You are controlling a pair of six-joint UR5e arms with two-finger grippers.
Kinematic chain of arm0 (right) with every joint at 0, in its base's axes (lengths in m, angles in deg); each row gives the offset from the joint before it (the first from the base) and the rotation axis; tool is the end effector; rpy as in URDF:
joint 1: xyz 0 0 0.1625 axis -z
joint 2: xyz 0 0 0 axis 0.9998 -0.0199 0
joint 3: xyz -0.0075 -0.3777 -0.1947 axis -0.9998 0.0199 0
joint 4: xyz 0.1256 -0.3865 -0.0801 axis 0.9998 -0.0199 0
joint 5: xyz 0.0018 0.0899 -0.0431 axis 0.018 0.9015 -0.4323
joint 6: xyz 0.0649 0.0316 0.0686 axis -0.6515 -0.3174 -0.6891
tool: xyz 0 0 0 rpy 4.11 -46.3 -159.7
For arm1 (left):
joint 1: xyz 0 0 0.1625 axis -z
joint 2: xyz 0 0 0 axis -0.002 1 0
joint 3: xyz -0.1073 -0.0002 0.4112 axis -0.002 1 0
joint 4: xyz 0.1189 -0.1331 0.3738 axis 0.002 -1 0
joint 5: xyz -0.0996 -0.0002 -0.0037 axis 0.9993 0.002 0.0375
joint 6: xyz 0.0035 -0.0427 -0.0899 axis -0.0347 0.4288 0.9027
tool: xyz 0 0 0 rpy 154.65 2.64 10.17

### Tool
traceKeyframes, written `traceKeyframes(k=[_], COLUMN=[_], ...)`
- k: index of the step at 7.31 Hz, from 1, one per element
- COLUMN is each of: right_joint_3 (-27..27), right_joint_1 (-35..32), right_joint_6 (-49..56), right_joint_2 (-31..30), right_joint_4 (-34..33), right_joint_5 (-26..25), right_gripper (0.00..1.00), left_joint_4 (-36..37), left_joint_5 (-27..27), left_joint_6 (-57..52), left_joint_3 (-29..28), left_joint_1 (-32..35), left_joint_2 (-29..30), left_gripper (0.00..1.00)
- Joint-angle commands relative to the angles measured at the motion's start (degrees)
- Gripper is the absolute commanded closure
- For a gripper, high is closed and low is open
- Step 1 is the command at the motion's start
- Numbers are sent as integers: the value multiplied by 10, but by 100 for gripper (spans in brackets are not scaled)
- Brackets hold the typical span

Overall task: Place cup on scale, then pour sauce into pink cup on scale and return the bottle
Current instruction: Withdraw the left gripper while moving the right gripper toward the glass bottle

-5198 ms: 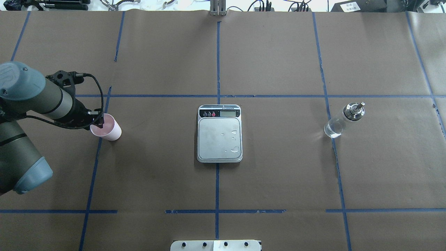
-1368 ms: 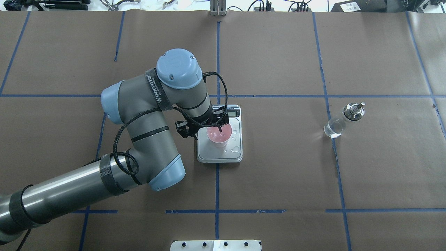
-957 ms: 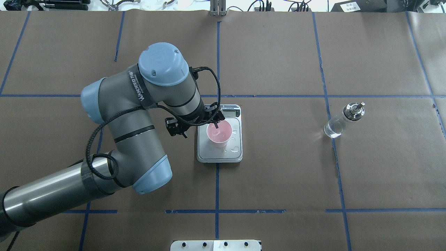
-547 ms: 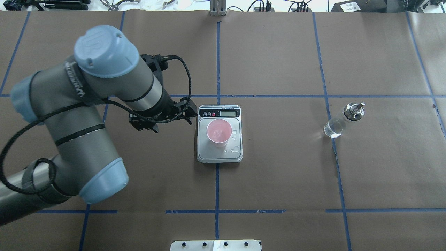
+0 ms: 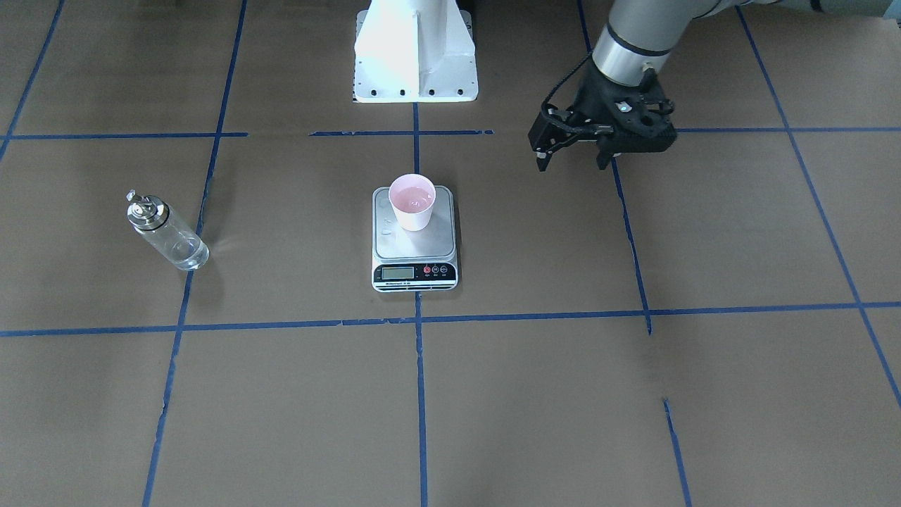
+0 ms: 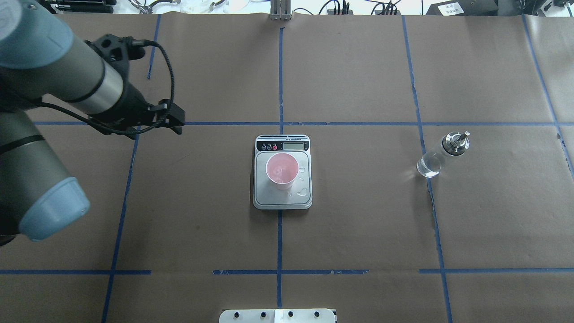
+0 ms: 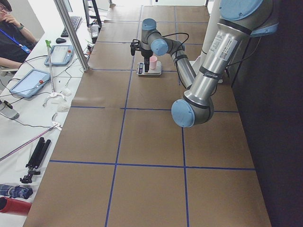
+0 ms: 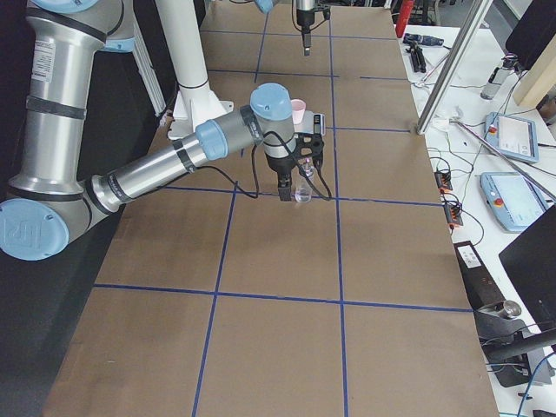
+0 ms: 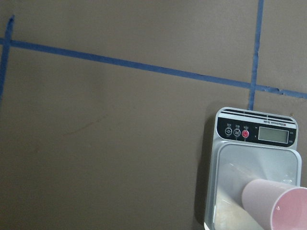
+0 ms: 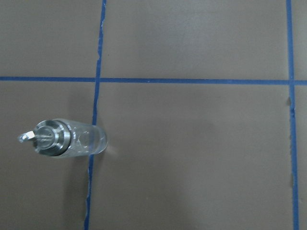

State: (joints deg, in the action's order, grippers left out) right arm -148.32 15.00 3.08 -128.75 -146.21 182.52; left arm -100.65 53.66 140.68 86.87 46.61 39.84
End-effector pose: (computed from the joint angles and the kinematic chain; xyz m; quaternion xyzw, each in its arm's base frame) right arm -0.0404 -0.3762 0.3932 0.0683 -0.4124 0.0195 0.9082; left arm 0.3108 -0.4526 0.2195 0.0469 0.4330 -0.0498 0.8988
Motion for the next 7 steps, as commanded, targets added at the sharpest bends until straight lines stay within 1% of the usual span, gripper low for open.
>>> traceKeyframes(k=[1, 2, 3, 4, 5, 7], right_joint_3=[-68, -69, -69, -70, -66, -61], right_joint_1=[146, 203, 283, 359, 408, 505], right_joint_6=[-199, -290, -345, -369, -412, -424], right_joint_2=[1, 0, -4, -4, -9, -20], right_joint_4=[20, 101, 142, 161, 193, 229], right_joint_5=[-97, -143, -226, -326, -383, -540], right_gripper=[0, 0, 0, 0, 0, 0], left_joint_4=[-1, -1, -2, -2, -2, -6], left_joint_5=[0, -1, 4, 4, 3, 4], left_joint_6=[-108, -162, -206, -222, -223, -222], left_joint_3=[20, 20, 18, 16, 14, 13], left_joint_1=[59, 78, 114, 125, 125, 124], left_joint_2=[-66, -88, -94, -95, -95, -94], left_gripper=[0, 0, 0, 0, 0, 0])
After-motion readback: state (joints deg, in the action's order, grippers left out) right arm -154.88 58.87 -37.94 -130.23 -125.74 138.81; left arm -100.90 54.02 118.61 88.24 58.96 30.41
